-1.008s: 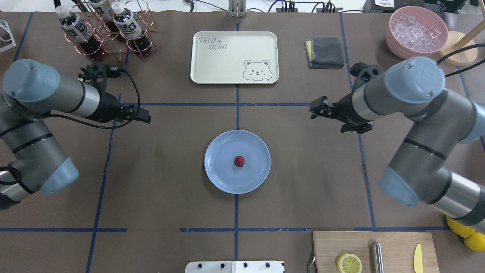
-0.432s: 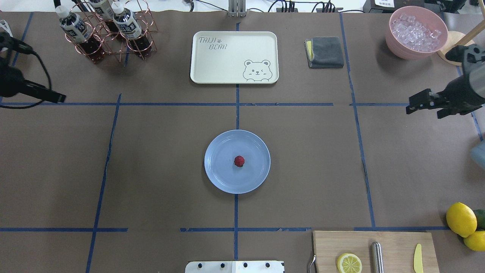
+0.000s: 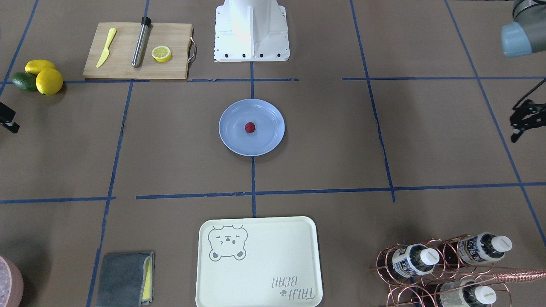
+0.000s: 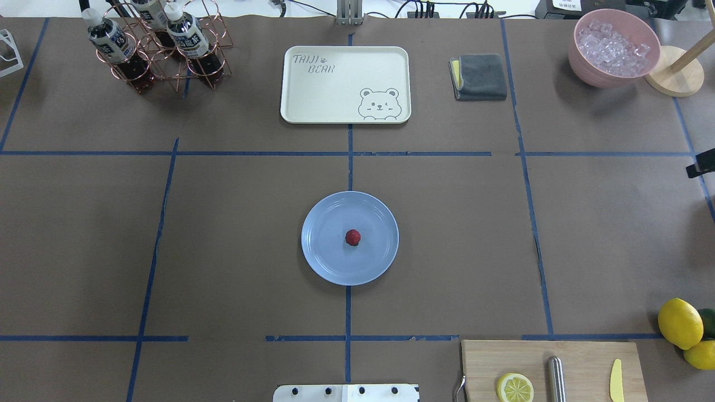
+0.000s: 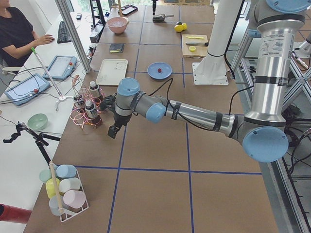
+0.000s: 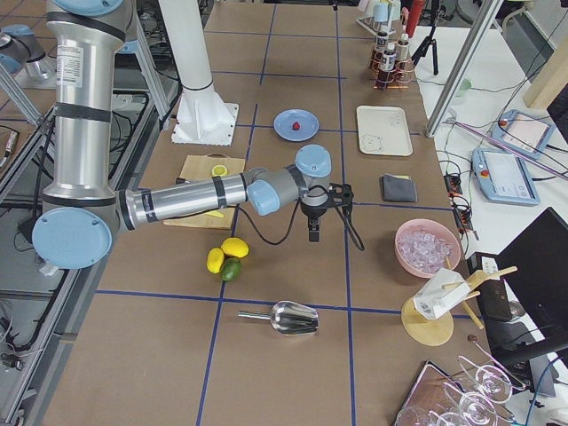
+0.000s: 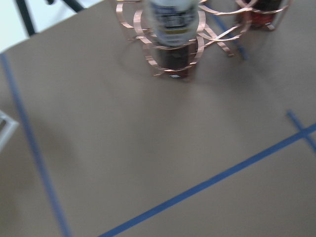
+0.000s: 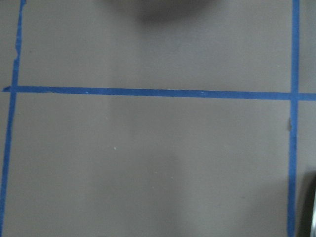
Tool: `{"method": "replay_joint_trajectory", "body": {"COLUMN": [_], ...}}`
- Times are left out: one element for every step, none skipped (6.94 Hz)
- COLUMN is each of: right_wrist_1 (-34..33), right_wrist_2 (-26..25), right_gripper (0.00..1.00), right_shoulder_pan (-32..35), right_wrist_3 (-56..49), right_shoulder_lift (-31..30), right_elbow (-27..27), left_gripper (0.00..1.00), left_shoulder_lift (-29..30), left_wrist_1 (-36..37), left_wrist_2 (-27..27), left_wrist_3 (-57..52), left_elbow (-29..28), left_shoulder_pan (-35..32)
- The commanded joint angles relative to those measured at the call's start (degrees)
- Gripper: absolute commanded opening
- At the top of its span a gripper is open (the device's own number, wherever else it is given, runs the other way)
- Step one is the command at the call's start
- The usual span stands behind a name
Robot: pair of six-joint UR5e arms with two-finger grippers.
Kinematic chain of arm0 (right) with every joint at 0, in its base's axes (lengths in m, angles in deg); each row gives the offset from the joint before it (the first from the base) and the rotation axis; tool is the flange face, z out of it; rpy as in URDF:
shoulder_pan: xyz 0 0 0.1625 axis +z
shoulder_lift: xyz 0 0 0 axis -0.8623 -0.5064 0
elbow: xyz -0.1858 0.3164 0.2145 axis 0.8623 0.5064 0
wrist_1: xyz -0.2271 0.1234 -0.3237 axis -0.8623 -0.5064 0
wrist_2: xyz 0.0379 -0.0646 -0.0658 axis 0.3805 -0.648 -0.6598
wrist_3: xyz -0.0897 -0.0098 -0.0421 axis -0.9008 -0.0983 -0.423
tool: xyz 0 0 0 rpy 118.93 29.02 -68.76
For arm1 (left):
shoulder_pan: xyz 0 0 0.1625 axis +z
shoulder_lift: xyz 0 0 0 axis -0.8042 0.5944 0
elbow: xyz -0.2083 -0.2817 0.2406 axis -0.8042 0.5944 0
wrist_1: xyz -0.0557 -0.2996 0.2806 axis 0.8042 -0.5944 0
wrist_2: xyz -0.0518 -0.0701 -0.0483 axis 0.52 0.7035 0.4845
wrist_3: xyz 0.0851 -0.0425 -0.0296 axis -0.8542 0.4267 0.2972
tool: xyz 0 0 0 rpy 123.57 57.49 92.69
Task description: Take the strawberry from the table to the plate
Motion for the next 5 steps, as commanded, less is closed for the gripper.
{"method": "replay_joint_trajectory", "body": {"right_wrist_1": [-9.35, -12.27, -13.08, -13.96, -14.14], "right_wrist_2": [1.04, 1.21, 1.21, 1.04, 1.04], "right_gripper": [1.00, 1.00, 1.00, 1.00, 1.00], "right_shoulder_pan": [6.47, 7.62, 7.98, 8.85, 9.73], "right_wrist_3": [-17.96, -20.98, -21.10, -21.53, -23.97], "right_shoulder_lift": [0.37, 1.34, 1.44, 1.26, 0.83], "right_elbow": [2.79, 2.79, 1.23, 0.86, 0.86], "left_gripper": [1.00, 1.00, 1.00, 1.00, 1.00], "left_shoulder_lift": [-3.77, -4.15, -4.59, -5.55, -5.56], "left_wrist_1": [9.33, 9.44, 9.53, 9.61, 9.70], "left_wrist_2": [6.37, 6.29, 6.37, 6.72, 6.90], "left_wrist_3": [-9.22, -11.17, -11.19, -10.58, -10.58], "left_elbow": [0.06, -0.80, -1.33, -1.86, -2.65], "left_shoulder_pan": [-5.35, -5.35, -5.35, -5.35, -5.35]}}
